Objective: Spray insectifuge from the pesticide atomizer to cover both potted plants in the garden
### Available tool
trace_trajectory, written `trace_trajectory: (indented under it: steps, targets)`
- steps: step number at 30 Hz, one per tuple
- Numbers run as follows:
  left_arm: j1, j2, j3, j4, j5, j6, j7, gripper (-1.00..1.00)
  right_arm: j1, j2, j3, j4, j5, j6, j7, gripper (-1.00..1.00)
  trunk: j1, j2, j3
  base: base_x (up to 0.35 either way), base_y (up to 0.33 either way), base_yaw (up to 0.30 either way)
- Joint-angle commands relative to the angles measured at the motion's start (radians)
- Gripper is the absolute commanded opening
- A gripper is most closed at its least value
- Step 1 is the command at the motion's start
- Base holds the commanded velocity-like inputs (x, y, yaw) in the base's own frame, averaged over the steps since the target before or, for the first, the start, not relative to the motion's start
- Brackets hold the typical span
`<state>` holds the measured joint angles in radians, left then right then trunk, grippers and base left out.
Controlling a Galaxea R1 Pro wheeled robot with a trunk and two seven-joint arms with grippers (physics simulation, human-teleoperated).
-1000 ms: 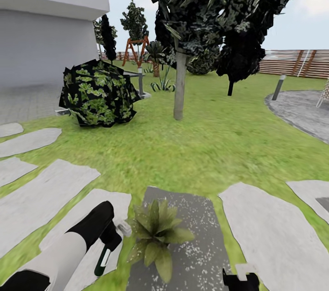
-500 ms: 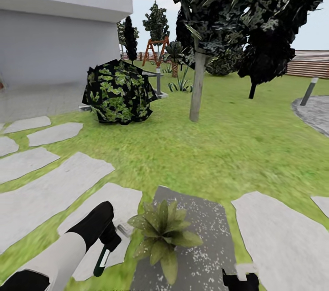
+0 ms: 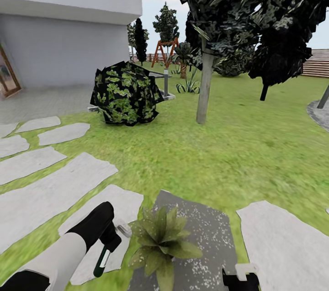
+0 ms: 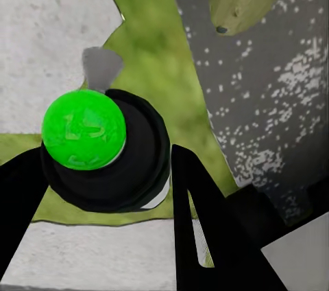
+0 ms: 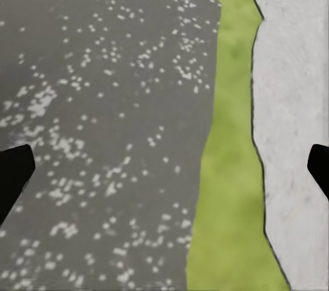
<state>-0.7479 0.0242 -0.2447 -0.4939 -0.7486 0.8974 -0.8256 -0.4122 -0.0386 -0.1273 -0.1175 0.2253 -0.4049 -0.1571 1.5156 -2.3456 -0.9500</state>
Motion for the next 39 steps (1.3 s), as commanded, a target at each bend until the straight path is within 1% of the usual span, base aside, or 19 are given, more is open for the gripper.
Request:
trace_trajectory:
  steps: [1, 10, 19, 28, 31, 39]
  targets:
    - [-0.001, 0.001, -0.004, -0.002, -0.009, 0.001, -0.010, -1.00, 0.000, 0.000, -0.008, 0.001, 0.011, -0.003, -0.002, 1.00, 0.000, 0.000, -0.001, 0.167, -0.223, 0.250]
    - [0.001, 0.000, -0.007, -0.002, -0.009, 0.001, -0.010, -1.00, 0.000, 0.000, -0.008, 0.001, 0.011, -0.003, -0.002, 1.00, 0.000, 0.000, -0.001, 0.034, -0.035, 0.265]
    - [0.001, 0.002, -0.007, -0.002, -0.011, 0.001, -0.008, -1.00, 0.000, 0.000, -0.008, 0.001, 0.010, -0.003, -0.002, 1.00, 0.000, 0.000, -0.001, -0.036, -0.027, 0.024]
    - [0.001, 0.003, -0.003, -0.003, -0.012, 0.001, -0.006, -1.00, 0.000, 0.000, -0.008, 0.001, 0.011, -0.003, -0.002, 1.00, 0.000, 0.000, -0.001, -0.227, -0.163, 0.000]
    - [0.001, 0.001, -0.002, -0.003, -0.012, 0.001, -0.006, -1.00, 0.000, 0.000, -0.008, 0.001, 0.011, -0.003, -0.002, 1.00, 0.000, 0.000, -0.001, -0.102, -0.231, 0.045]
    - [0.001, -0.005, -0.005, -0.005, -0.012, 0.001, -0.006, -1.00, 0.000, 0.000, -0.008, 0.001, 0.011, -0.003, -0.002, 1.00, 0.000, 0.000, -0.001, -0.008, -0.270, 0.243]
